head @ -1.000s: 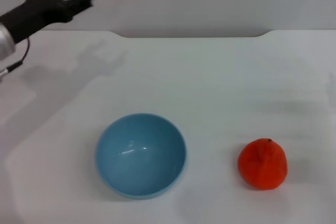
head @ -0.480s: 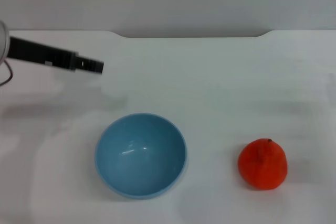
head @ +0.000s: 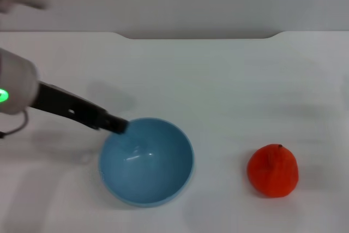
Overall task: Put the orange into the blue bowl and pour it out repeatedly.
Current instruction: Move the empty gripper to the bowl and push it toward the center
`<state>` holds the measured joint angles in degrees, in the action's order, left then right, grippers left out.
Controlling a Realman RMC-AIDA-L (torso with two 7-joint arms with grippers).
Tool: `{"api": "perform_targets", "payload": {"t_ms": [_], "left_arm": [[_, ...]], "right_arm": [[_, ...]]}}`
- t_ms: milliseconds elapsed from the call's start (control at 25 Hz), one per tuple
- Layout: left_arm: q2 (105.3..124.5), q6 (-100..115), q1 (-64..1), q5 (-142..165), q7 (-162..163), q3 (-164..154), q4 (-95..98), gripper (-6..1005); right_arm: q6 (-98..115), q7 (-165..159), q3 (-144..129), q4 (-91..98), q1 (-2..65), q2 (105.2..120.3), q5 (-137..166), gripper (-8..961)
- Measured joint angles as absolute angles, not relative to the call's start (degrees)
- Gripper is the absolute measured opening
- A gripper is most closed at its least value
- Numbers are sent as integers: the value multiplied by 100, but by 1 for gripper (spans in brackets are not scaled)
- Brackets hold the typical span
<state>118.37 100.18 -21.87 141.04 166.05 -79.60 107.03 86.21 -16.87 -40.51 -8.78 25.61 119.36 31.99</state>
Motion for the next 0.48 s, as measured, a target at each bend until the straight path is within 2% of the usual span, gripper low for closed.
{"api": "perform_targets", "payload": {"t_ms": [480], "left_arm": [[11900,9812,-2955,14623,16552,-8674,9749,751]], "right_arm": [[8481,-1686,-4052,-808,2422,11927,3165,592]]}}
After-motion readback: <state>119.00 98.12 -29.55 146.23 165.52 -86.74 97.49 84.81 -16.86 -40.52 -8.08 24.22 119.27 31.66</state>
